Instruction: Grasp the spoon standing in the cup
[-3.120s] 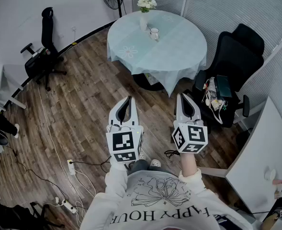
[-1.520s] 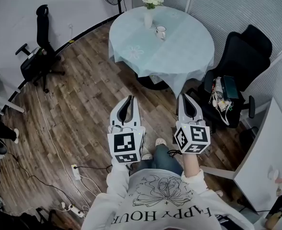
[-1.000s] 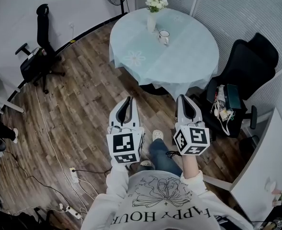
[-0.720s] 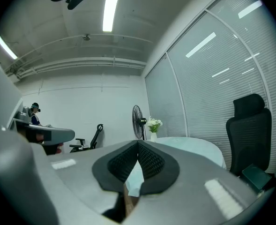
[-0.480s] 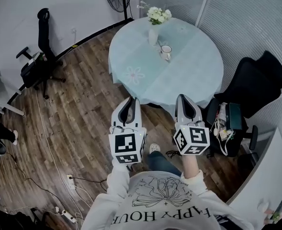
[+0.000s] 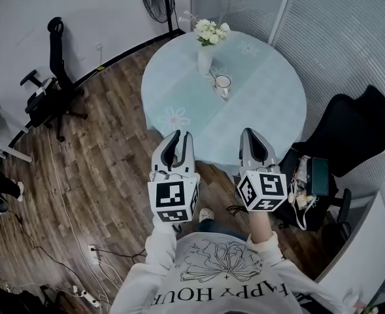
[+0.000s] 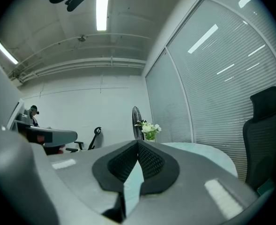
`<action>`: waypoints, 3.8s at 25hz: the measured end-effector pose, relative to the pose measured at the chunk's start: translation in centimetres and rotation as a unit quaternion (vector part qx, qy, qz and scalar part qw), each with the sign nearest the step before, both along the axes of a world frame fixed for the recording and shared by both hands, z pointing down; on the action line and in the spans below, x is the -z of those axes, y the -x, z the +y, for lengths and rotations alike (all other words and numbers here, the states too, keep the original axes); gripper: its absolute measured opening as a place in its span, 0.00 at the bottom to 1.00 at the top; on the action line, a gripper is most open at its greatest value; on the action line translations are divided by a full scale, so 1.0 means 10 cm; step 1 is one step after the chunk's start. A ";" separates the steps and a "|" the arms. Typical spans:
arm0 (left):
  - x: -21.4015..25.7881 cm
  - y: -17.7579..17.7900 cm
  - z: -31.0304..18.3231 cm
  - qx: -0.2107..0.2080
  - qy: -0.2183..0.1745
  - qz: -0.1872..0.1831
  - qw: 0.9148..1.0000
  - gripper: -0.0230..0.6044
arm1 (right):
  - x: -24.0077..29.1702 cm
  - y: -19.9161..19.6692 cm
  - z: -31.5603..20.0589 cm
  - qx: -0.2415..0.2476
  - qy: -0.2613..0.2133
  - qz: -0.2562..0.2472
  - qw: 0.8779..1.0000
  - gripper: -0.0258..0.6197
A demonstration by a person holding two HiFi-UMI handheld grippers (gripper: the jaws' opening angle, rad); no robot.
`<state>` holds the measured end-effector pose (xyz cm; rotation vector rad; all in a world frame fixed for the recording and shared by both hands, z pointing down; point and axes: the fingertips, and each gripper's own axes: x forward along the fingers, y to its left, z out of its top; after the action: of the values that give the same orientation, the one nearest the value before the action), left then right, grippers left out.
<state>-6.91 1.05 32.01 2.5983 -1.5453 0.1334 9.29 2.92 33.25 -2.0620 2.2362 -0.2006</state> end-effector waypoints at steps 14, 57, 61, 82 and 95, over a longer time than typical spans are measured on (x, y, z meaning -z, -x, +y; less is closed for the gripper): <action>-0.12 -0.36 -0.46 -0.001 0.017 -0.009 1.000 0.17 | -0.15 -0.34 -0.46 0.003 0.013 -0.014 1.000 0.06; -1.02 -1.11 -3.00 -0.088 0.121 -0.026 0.988 0.18 | -0.86 -0.97 -2.74 -0.062 0.089 -0.027 0.994 0.06; -1.15 -1.18 -3.12 -0.098 0.133 -0.028 0.986 0.18 | -0.95 -1.00 -2.83 -0.068 0.099 -0.026 0.992 0.06; -1.68 -1.42 -3.30 -0.119 0.193 -0.031 0.974 0.20 | -1.36 -1.10 -3.01 -0.064 0.144 -0.034 0.987 0.06; -2.02 -1.59 -3.42 -0.110 0.231 -0.034 0.966 0.23 | -1.59 -1.15 -3.08 -0.038 0.170 -0.046 0.984 0.06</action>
<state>8.96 -33.15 52.24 2.3895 -1.0720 0.5383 20.80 -27.83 49.12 -2.2386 2.1871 -0.6998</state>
